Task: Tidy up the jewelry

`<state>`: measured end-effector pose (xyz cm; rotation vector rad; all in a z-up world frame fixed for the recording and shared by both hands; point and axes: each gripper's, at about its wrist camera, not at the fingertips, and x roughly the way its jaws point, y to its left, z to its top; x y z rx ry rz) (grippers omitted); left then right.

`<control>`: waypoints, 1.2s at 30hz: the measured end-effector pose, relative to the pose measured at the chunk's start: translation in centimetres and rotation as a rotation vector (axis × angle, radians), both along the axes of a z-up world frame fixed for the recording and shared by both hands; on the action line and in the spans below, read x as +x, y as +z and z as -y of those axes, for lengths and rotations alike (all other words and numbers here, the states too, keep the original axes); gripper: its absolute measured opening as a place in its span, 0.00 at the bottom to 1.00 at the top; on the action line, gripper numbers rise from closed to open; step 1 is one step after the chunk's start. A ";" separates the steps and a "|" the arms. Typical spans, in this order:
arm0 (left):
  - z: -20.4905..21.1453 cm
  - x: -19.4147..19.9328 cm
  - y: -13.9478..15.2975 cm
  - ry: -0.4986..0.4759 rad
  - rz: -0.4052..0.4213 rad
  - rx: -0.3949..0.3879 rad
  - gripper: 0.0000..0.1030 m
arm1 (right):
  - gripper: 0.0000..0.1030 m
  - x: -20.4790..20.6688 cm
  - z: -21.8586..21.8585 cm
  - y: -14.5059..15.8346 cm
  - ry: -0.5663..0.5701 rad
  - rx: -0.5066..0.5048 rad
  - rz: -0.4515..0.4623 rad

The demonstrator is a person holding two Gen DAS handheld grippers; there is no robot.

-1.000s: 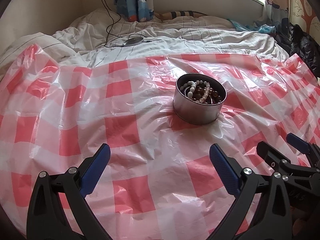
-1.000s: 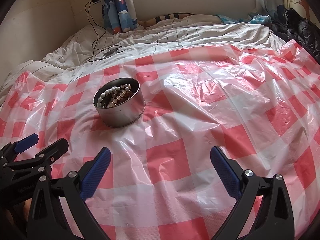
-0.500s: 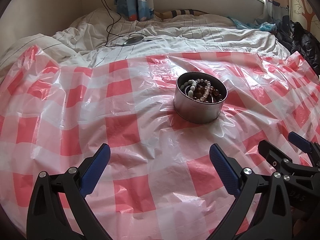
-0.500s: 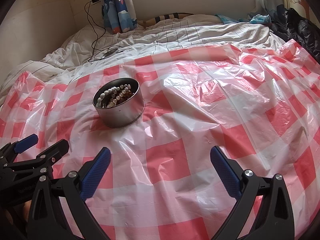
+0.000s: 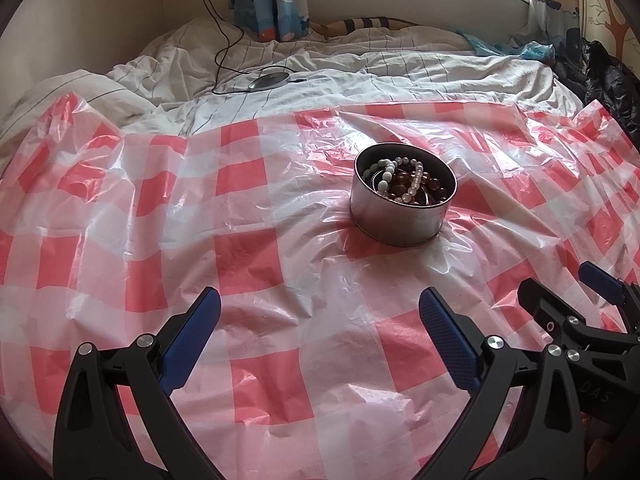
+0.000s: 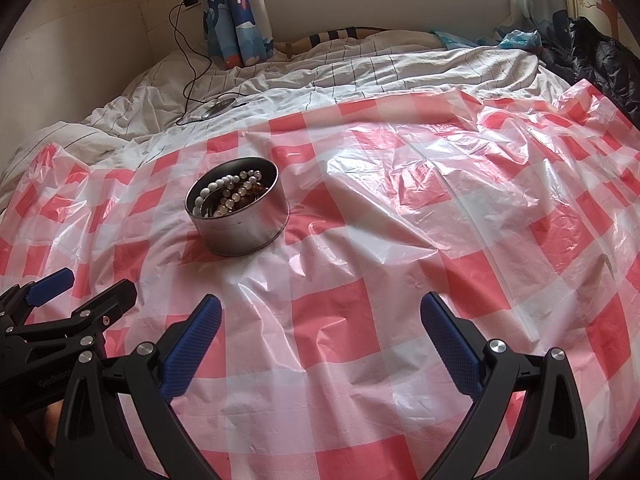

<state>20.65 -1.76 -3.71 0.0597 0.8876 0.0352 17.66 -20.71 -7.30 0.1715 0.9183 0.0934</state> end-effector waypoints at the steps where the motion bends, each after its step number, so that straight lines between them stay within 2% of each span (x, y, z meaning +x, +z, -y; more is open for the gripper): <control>1: 0.0 0.0 0.0 0.000 -0.002 -0.001 0.93 | 0.93 0.0 0.0 0.0 0.000 0.000 0.000; 16: 0.2 -0.1 0.0 -0.006 0.000 0.008 0.93 | 0.93 -0.1 0.1 0.2 -0.001 0.006 0.000; 28: 0.6 -0.3 0.0 -0.004 0.003 0.045 0.93 | 0.93 0.0 0.1 0.2 0.000 0.005 -0.001; 36: 0.3 -0.2 -0.2 0.005 -0.016 0.026 0.93 | 0.93 0.0 0.1 0.2 0.001 0.011 -0.001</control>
